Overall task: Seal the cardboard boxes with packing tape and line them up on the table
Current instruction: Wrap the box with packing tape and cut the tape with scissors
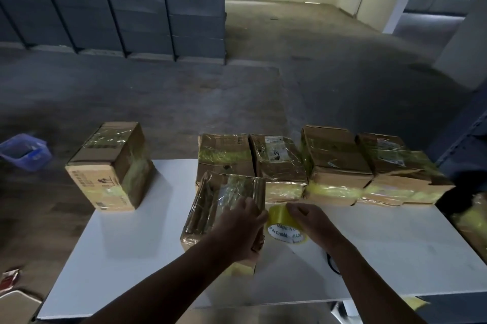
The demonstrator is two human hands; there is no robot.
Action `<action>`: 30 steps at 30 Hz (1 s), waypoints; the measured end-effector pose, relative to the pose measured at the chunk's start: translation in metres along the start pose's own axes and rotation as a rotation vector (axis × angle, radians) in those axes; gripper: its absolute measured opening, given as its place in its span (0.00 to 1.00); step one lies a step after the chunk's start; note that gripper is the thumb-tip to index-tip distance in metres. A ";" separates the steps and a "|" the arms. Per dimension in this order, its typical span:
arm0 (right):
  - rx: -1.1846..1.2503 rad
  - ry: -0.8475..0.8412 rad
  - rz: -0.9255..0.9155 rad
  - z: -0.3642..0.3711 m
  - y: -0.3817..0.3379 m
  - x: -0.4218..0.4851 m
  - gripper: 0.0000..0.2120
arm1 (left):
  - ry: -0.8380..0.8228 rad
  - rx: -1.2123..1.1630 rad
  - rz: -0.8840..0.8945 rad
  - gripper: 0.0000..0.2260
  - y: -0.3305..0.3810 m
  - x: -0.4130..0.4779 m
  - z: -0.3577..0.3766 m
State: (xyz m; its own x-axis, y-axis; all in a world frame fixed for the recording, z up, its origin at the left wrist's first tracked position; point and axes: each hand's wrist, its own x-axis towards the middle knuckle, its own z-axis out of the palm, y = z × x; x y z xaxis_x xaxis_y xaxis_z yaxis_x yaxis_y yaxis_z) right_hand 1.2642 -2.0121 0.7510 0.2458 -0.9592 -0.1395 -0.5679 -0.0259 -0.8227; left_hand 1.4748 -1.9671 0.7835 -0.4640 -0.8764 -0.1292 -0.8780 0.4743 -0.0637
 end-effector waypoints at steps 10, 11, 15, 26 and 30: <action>-0.252 -0.006 0.105 0.032 0.016 -0.002 0.20 | -0.077 0.082 0.036 0.30 0.001 0.003 -0.010; -0.281 -0.003 0.112 0.034 0.014 -0.002 0.20 | -0.070 0.094 0.040 0.29 0.003 0.003 -0.012; -0.332 -0.009 0.109 0.036 0.009 -0.008 0.20 | -0.037 0.108 0.121 0.30 -0.002 -0.004 -0.011; 0.125 0.140 -0.023 0.030 -0.041 0.013 0.19 | 0.316 -0.214 0.153 0.36 -0.064 -0.050 0.011; 0.130 0.060 -0.140 0.040 -0.061 0.012 0.15 | 0.443 -0.388 0.087 0.35 -0.077 -0.072 0.041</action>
State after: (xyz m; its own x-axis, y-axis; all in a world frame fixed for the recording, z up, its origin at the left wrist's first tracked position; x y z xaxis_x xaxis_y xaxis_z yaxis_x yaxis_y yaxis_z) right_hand 1.3335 -2.0110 0.7777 0.2662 -0.9638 0.0115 -0.4246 -0.1280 -0.8963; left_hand 1.5806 -1.9375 0.7575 -0.4677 -0.8267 0.3127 -0.7744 0.5538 0.3060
